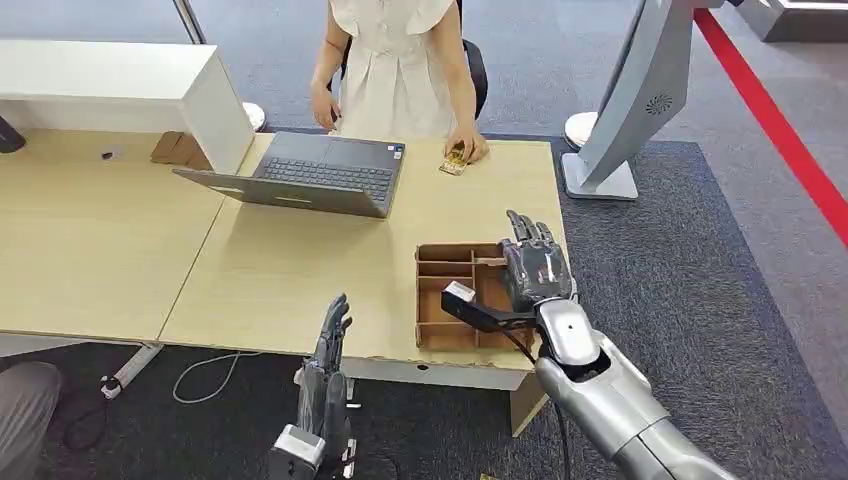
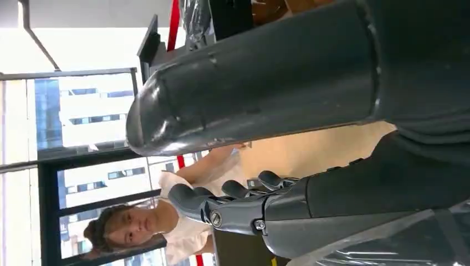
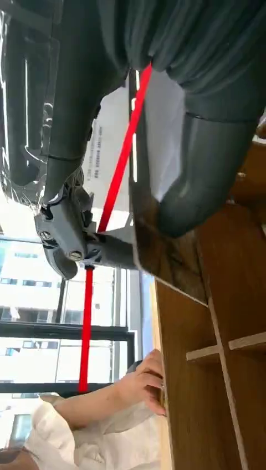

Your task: Pass the card to the sensor for recognition and then transmit it.

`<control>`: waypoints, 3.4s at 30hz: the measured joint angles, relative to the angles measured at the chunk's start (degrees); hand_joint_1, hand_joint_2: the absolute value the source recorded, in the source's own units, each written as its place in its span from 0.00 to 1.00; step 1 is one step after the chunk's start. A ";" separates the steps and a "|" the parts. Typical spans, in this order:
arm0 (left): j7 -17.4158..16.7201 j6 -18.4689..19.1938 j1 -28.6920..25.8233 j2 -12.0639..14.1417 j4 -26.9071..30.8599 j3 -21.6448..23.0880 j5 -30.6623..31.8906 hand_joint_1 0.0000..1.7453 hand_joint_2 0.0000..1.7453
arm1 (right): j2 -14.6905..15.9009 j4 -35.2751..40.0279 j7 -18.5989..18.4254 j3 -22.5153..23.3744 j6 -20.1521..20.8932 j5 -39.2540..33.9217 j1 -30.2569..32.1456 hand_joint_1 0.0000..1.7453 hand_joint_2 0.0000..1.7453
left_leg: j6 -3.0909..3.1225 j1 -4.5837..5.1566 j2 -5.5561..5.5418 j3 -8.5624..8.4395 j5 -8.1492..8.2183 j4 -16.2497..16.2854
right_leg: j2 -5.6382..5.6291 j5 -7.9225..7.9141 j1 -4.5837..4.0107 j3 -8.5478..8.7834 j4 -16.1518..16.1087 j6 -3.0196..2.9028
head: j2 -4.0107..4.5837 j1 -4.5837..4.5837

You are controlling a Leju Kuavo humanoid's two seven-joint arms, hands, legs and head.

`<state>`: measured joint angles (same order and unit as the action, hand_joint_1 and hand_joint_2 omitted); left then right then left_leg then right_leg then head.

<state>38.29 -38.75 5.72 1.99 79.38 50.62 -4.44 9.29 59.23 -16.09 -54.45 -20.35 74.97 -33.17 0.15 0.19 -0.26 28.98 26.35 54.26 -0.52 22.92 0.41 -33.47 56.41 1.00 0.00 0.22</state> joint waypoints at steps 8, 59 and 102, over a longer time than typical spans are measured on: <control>0.13 0.00 0.50 -0.02 -0.22 0.50 -0.74 0.00 0.00 | -0.02 -0.09 -0.04 0.02 0.57 -0.77 -0.38 1.00 1.00 | 0.00 0.00 0.01 -0.03 0.00 0.00 | 0.00 0.00 0.00 0.00 0.00 0.00 | 0.00 0.00; 2.01 7.71 11.04 -1.88 -7.91 14.36 -8.02 0.00 0.00 | -6.03 -4.04 2.76 -0.33 11.17 2.25 -17.80 1.00 1.00 | -0.01 0.00 -0.01 0.02 -0.01 0.00 | 0.01 -0.01 0.00 -0.01 0.02 -0.01 | 0.00 0.00; -2.54 -0.09 11.82 -2.21 -9.44 15.80 -2.29 0.00 0.00 | -1.16 15.94 15.05 10.76 -18.21 -51.56 -1.55 0.00 1.00 | 0.03 0.00 -0.03 0.01 0.04 0.01 | 0.00 0.02 0.00 -0.02 -0.01 0.01 | 0.00 -0.02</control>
<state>35.76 -38.84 17.54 -0.22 69.94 66.42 -6.72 8.13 75.18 -1.04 -43.69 -38.56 23.41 -34.72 0.18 0.19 -0.29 29.00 26.39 54.27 -0.51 22.93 0.41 -33.49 56.39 1.01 0.00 0.20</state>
